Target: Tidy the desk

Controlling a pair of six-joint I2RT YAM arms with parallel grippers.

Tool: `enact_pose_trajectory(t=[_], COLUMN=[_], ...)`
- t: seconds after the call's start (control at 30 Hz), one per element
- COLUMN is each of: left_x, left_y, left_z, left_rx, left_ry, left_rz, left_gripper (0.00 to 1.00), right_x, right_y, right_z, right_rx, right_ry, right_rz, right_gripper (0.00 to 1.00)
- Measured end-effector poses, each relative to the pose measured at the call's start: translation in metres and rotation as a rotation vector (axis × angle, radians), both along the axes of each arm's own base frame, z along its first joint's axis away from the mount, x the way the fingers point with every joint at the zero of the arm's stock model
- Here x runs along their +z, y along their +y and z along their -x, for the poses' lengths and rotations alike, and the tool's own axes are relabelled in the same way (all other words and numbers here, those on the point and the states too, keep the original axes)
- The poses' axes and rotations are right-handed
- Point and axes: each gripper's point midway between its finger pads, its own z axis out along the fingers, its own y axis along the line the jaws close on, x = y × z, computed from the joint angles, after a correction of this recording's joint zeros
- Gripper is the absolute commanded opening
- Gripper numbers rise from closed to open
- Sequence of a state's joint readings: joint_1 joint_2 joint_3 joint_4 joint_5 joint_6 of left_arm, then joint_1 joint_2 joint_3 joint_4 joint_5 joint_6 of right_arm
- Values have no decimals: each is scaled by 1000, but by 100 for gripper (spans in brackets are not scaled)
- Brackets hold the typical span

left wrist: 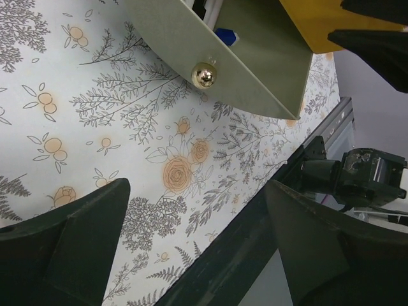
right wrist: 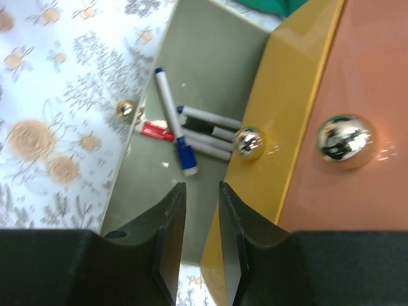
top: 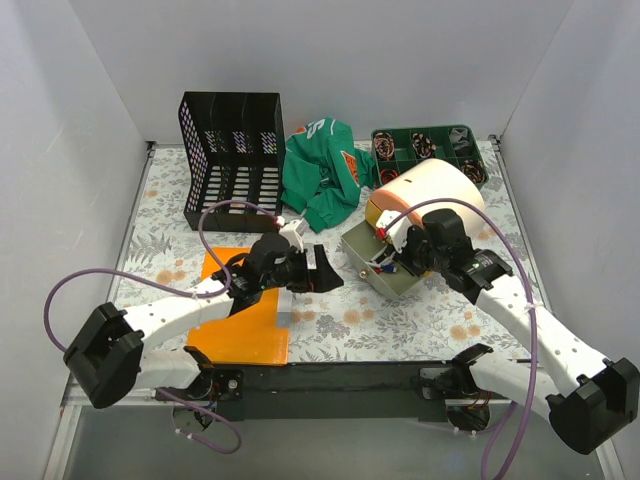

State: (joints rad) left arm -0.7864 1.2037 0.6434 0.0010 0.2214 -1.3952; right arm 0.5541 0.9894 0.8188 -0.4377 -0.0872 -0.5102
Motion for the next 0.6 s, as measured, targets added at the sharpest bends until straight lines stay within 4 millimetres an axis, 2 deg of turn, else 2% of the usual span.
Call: enact_pose_trajectory(t=[0.1,0.17,0.23,0.27,0.3,0.37,0.4,0.5,0.6], left_x=[-4,-6,-10,-13,-15,-21,-23,-32,-42], left_y=[-9,-16,-22,-24,-27,-30,-32,-38,-45], left_z=[-3,-7,-10,-12,-13,-15,-16,-22,-28], left_rx=[-11,-17,-24,-26,-29,-34,-36,-46,-52], left_ry=[5,7,11,13,15,17,18,25,37], left_rz=[-5,-8,-15,-18,-23,-31,-37,-55,-72], left_gripper=[76,69,65,61,54,45,36,21,17], right_x=[1,10,27,36,45,60,65,78,83], right_y=[3,7,12,14,15,17,17,16,9], right_z=[15,26,35,37,39,41,42,41,34], right_rx=[81,140,192,210,223,235,236,228,188], right_ry=[34,44,31,16,2,-28,-36,-60,-70], right_rz=[3,-9,-39,-53,-66,-90,-96,-112,-120], right_gripper=[30,27,15,11,3,1,1,1,1])
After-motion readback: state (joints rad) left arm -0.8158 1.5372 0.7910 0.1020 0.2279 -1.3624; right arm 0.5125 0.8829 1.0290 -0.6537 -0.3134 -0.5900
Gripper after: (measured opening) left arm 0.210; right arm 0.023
